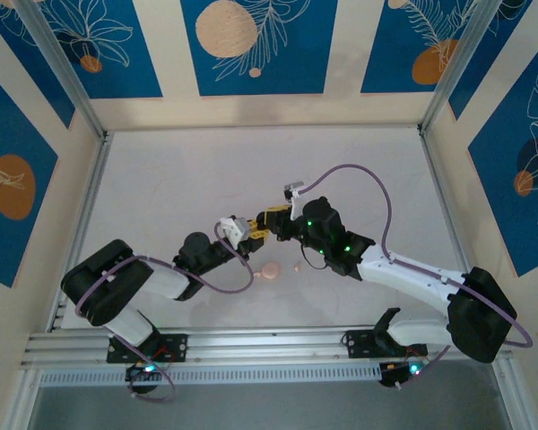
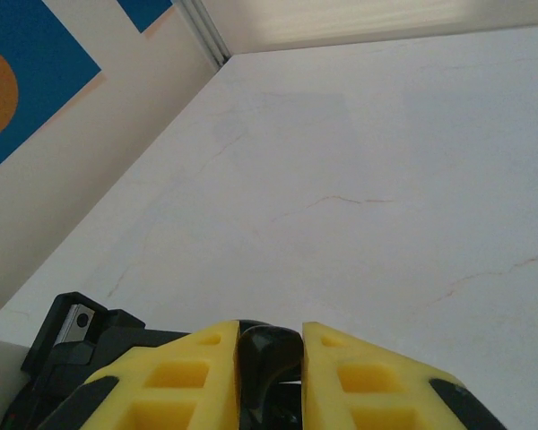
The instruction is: Insert wireless bluetooth earbuds into charging case
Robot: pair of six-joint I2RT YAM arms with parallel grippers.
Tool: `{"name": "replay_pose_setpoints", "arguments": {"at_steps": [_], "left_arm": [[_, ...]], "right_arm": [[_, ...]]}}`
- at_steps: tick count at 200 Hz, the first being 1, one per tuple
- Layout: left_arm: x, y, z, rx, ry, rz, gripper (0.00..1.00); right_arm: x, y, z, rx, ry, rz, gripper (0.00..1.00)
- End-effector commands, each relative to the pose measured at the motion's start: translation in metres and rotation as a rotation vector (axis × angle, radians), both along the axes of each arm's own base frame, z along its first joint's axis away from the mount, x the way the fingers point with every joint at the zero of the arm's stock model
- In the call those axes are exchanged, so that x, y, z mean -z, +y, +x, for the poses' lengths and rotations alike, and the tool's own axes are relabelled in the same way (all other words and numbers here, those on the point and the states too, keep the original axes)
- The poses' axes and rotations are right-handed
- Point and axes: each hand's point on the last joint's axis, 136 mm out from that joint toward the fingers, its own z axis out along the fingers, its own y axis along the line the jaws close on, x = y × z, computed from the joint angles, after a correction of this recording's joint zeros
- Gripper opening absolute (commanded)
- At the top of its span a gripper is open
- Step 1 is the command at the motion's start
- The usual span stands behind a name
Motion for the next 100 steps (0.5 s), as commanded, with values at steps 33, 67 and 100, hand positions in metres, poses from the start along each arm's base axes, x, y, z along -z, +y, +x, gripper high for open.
{"name": "replay_pose_setpoints", "arguments": {"at_steps": [33, 67, 100], "left_arm": [[-0.031, -0.006, 0.0, 0.011, -0.09, -0.062, 0.09], [-0.028, -0.007, -0.001, 0.019, -0.087, -0.053, 0.09], [-0.027, -0.006, 0.0, 0.013, -0.086, -0.052, 0.09]], "right_arm": [[-0.022, 0.004, -0.001, -0.026, -0.05, 0.019, 0.21], [-0.038, 0.003, 0.002, -0.033, -0.08, 0.03, 0.21], [-0.046, 0.001, 0.001, -0.041, -0.088, 0.047, 0.21]]}}
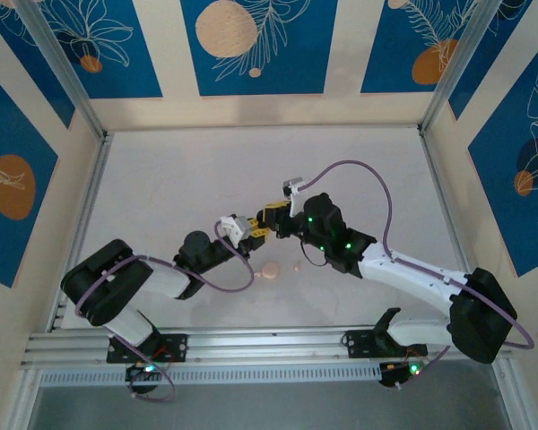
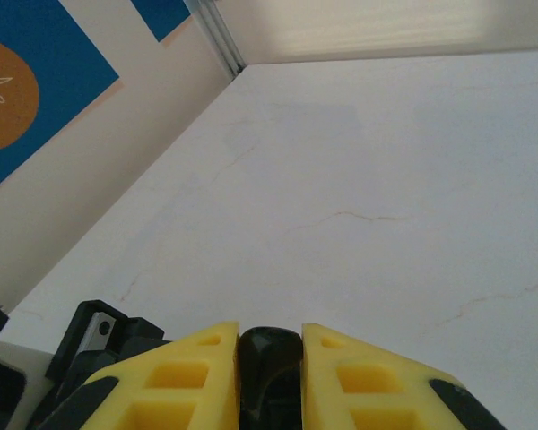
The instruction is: Insert wireless bluetooth earbuds into charging case
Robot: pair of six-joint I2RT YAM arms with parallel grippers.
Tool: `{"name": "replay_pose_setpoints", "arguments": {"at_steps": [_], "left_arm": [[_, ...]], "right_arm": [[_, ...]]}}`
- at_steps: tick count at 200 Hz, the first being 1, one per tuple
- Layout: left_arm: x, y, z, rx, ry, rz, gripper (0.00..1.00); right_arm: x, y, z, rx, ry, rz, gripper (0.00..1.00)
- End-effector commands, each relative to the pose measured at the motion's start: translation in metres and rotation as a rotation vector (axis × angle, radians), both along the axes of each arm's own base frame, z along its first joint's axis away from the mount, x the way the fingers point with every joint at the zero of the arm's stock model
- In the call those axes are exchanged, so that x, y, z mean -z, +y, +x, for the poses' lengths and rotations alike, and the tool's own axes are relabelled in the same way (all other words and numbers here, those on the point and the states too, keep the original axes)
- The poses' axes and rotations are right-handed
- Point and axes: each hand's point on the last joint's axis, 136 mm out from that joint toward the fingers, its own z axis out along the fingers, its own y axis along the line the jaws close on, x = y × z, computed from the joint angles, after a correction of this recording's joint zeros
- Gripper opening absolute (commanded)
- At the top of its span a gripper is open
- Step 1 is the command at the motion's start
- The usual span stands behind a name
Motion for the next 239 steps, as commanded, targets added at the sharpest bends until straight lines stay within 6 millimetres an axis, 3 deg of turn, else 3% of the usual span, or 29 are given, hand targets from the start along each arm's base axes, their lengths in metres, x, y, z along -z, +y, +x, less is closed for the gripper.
{"name": "replay_pose_setpoints", "arguments": {"at_steps": [1, 64, 148, 239], "left_arm": [[-0.02, -0.004, -0.002, 0.009, -0.067, -0.038, 0.09], [-0.02, -0.004, -0.001, 0.009, -0.066, -0.039, 0.09], [-0.023, -0.004, -0.002, 0.01, -0.074, -0.046, 0.09], [-0.027, -0.006, -0.002, 0.02, -0.082, -0.05, 0.09]], "right_arm": [[-0.029, -0.001, -0.002, -0.018, -0.056, 0.037, 0.21], [-0.02, -0.013, -0.01, 0.007, -0.029, 0.038, 0.21], [0.003, -0.008, -0.006, 0.008, 0.024, 0.016, 0.21], [0.012, -0.007, -0.001, 0.02, 0.03, 0.005, 0.21]]}}
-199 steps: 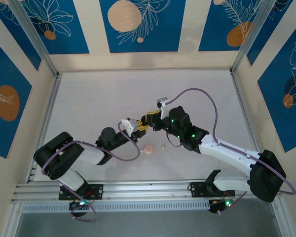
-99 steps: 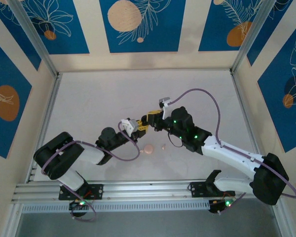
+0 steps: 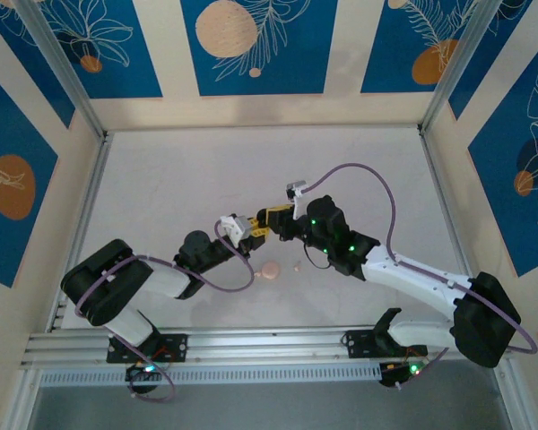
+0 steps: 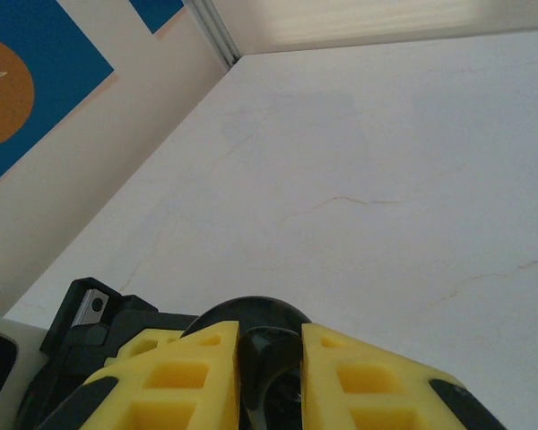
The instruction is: Insert wireless bluetooth earbuds into charging case
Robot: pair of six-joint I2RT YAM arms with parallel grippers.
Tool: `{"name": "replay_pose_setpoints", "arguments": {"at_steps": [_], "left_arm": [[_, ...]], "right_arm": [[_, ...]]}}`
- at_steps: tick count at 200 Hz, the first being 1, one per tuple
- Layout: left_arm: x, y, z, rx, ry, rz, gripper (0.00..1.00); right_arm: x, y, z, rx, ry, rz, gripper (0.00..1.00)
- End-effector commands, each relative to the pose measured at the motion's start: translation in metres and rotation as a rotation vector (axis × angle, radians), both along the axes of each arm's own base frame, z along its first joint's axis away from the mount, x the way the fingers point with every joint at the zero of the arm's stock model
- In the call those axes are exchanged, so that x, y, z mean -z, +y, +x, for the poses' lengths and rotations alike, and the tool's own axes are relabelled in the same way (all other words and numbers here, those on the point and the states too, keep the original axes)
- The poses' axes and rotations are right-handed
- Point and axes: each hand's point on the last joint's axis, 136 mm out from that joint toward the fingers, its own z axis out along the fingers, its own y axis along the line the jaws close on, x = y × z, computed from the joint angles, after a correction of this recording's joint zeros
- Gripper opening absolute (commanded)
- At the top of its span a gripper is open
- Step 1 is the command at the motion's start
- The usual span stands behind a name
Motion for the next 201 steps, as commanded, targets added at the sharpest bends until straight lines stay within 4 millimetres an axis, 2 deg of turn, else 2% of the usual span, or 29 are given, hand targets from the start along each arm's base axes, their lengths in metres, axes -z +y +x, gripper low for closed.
{"name": "replay_pose_setpoints", "arguments": {"at_steps": [1, 43, 89, 162, 201], "left_arm": [[-0.025, -0.006, -0.003, 0.02, -0.078, -0.047, 0.09], [-0.024, -0.005, -0.004, 0.022, -0.076, -0.046, 0.09], [-0.027, -0.003, -0.004, 0.013, -0.083, -0.05, 0.09], [-0.026, -0.002, -0.004, 0.009, -0.083, -0.047, 0.09], [-0.024, -0.001, -0.004, 0.007, -0.083, -0.043, 0.09]], "right_arm": [[0.003, 0.0, 0.004, 0.015, -0.001, 0.006, 0.21], [0.002, 0.0, 0.006, 0.023, -0.009, 0.008, 0.21], [0.007, 0.0, 0.0, 0.003, 0.02, 0.006, 0.22], [-0.001, -0.001, -0.005, -0.011, 0.014, 0.025, 0.33], [-0.013, -0.003, -0.006, -0.013, -0.006, 0.051, 0.44]]}}
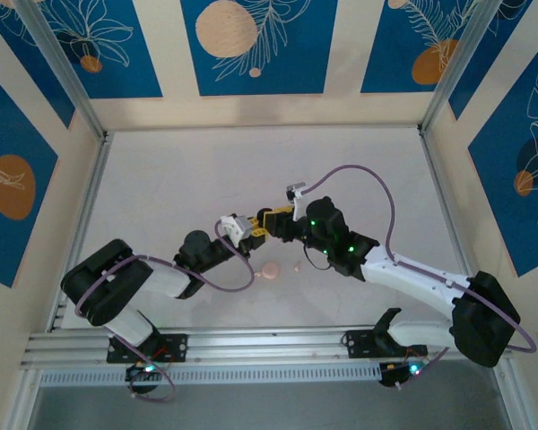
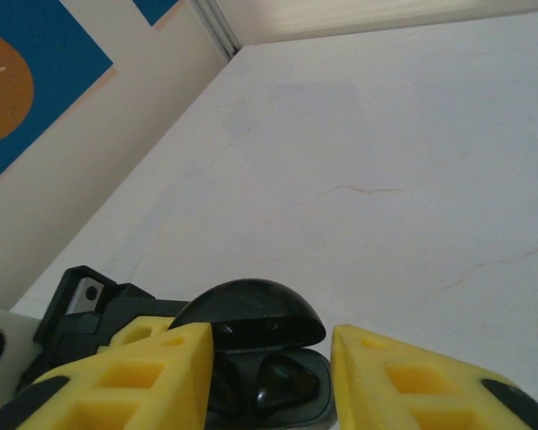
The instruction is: Insert wireless bluetooth earbuds into charging case
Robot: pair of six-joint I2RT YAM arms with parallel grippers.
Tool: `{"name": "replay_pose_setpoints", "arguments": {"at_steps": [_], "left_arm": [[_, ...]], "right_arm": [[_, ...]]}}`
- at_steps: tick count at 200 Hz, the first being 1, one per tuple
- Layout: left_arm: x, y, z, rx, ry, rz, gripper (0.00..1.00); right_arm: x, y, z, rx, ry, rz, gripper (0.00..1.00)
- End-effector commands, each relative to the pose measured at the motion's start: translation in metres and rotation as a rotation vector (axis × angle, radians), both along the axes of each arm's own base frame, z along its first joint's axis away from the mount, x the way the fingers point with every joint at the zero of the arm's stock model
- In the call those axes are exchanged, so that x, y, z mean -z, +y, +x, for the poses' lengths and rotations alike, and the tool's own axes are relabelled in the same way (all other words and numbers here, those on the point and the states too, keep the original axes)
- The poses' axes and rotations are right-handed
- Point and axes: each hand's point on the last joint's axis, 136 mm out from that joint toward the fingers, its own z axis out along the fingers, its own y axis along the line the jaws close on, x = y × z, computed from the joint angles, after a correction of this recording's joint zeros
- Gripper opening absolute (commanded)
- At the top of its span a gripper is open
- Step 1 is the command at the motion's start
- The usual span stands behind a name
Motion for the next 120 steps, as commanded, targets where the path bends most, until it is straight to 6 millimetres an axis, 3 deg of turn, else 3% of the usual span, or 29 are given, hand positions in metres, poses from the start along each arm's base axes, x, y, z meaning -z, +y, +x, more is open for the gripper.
{"name": "replay_pose_setpoints", "arguments": {"at_steps": [1, 82, 120], "left_arm": [[-0.023, -0.001, -0.005, 0.009, -0.072, -0.046, 0.09], [-0.02, -0.01, -0.027, 0.139, -0.099, -0.021, 0.09], [-0.024, -0.02, -0.044, 0.265, -0.095, -0.034, 0.1]], "right_arm": [[-0.018, -0.003, -0.003, -0.006, -0.03, 0.042, 0.45], [-0.047, -0.021, -0.013, -0.189, 0.018, 0.136, 0.53], [-0.045, -0.028, -0.021, -0.361, 0.127, 0.183, 0.58]]}}
